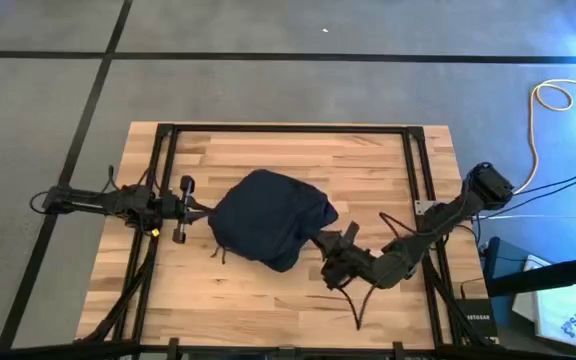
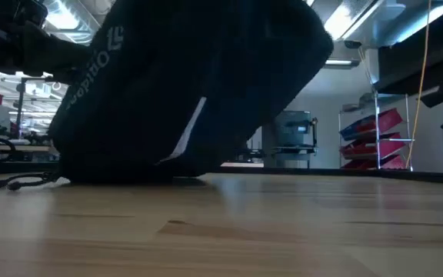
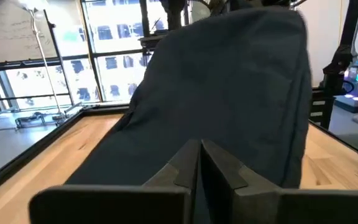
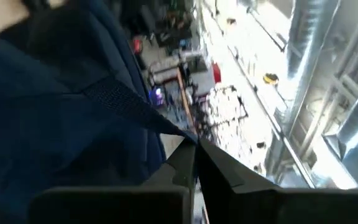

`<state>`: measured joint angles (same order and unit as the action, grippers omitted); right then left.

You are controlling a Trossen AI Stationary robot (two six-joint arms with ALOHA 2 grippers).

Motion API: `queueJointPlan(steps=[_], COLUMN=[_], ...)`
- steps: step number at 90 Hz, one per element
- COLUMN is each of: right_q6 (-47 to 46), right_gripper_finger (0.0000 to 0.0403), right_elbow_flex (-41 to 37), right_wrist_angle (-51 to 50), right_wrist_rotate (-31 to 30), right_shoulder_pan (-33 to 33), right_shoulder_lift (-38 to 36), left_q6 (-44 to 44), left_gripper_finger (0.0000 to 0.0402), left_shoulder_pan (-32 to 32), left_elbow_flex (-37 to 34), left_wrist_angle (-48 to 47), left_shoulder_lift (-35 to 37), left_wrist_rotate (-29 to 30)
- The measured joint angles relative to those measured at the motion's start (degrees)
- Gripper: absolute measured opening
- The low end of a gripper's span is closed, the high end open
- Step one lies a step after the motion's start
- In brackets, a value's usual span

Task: Unpack backpack
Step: Open the blue backpack

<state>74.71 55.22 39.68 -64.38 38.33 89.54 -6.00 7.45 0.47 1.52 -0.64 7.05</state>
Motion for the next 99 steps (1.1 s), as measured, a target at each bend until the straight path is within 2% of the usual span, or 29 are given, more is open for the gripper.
queueJointPlan(steps=[19, 33, 53, 75, 89, 99], right_q6=[9.7, 16.9, 18.8, 22.8, 22.5, 20.0], right_gripper_finger=[0.0000, 0.0000, 0.0000, 0.0000, 0.0000, 0.0000], right_elbow_flex=[0.0, 1.1, 6.2, 10.7, 12.1, 12.3], right_wrist_angle=[10.1, 13.2, 12.6, 10.8, 10.7, 9.4], right_wrist_rotate=[5.7, 10.3, 14.4, 15.5, 15.5, 14.7], right_shoulder_pan=[2.1, 2.9, 4.4, 6.8, 6.5, 3.5], right_shoulder_lift=[0.0, 0.0, 0.0, 0.0, 0.0, 0.0], left_q6=[0.0, 0.0, 0.0, -0.4, -0.4, -0.4], left_gripper_finger=[0.0003, 0.0003, 0.0003, 0.0003, 0.0003, 0.0003], left_shoulder_pan=[0.0, 0.0, 0.0, 0.0, 0.0, 0.0], left_elbow_flex=[0.0, 0.0, 0.0, 0.0, 0.0, 0.0], left_wrist_angle=[0.0, 0.0, 0.0, 0.0, 0.1, 0.1], left_shoulder_lift=[0.0, 0.0, 0.0, 0.0, 0.0, 0.0], left_wrist_rotate=[0.0, 0.2, 0.2, 0.3, 0.5, 0.7])
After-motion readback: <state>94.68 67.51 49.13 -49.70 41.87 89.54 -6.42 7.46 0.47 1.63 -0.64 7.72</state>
